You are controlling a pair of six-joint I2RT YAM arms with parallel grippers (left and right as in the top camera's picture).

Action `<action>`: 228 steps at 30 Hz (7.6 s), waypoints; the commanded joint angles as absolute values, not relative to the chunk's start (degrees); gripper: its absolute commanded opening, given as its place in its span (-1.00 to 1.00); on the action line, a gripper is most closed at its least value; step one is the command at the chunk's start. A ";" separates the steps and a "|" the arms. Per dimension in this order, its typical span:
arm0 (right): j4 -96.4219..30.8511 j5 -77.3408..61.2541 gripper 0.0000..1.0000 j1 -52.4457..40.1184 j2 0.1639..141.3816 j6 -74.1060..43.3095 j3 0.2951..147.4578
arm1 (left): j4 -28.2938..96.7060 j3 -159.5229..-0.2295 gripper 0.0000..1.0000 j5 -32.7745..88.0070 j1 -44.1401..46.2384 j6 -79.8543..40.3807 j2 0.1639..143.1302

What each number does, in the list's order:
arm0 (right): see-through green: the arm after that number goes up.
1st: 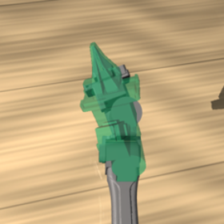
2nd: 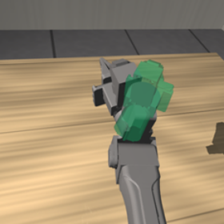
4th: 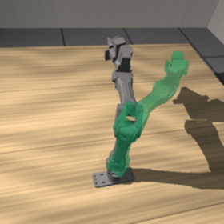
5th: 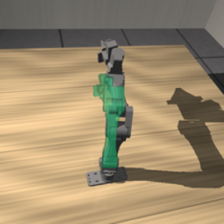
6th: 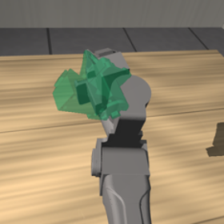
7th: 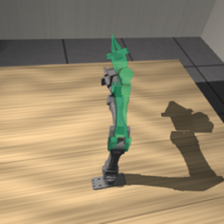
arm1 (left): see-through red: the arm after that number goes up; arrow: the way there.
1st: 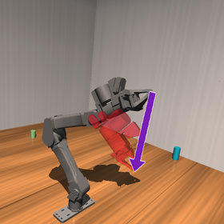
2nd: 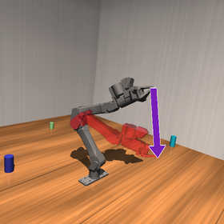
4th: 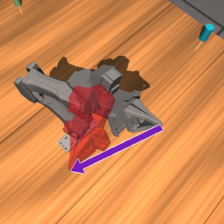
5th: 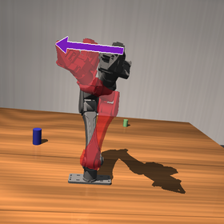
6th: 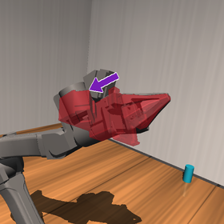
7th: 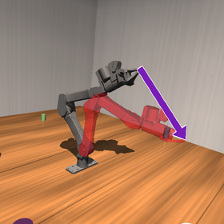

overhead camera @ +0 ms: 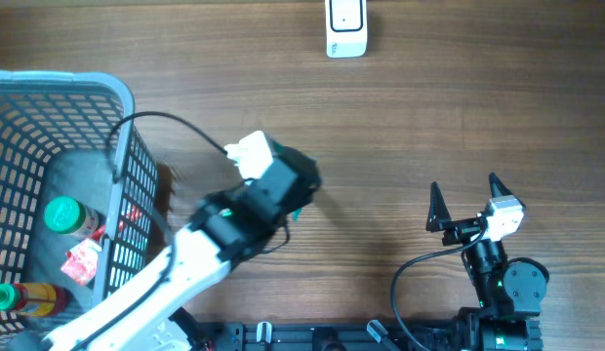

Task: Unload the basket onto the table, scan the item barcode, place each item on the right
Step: 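Lift the glove packet out and lay it on the table center, then return the left gripper to the basket and grasp the green-lidded jar, then carry the jar out and set it right of the glove packet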

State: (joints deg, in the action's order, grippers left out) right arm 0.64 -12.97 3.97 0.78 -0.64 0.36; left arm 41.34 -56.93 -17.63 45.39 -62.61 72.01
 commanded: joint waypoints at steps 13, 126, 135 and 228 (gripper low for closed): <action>0.82 -12.05 1.00 4.36 0.54 -1.50 0.30 | 46.17 -55.31 -0.49 -28.25 54.85 -74.41 83.26; 0.84 -12.03 1.00 4.36 0.54 -1.50 0.32 | 48.69 -61.89 1.00 -13.08 -34.85 -46.65 95.59; 0.84 -12.05 1.00 4.36 0.54 -1.50 0.32 | 46.33 -61.01 0.90 -17.61 -34.96 -43.62 95.59; 0.84 -12.03 1.00 4.36 0.54 -1.52 0.32 | 23.03 -84.60 0.17 1.67 43.68 -20.71 114.13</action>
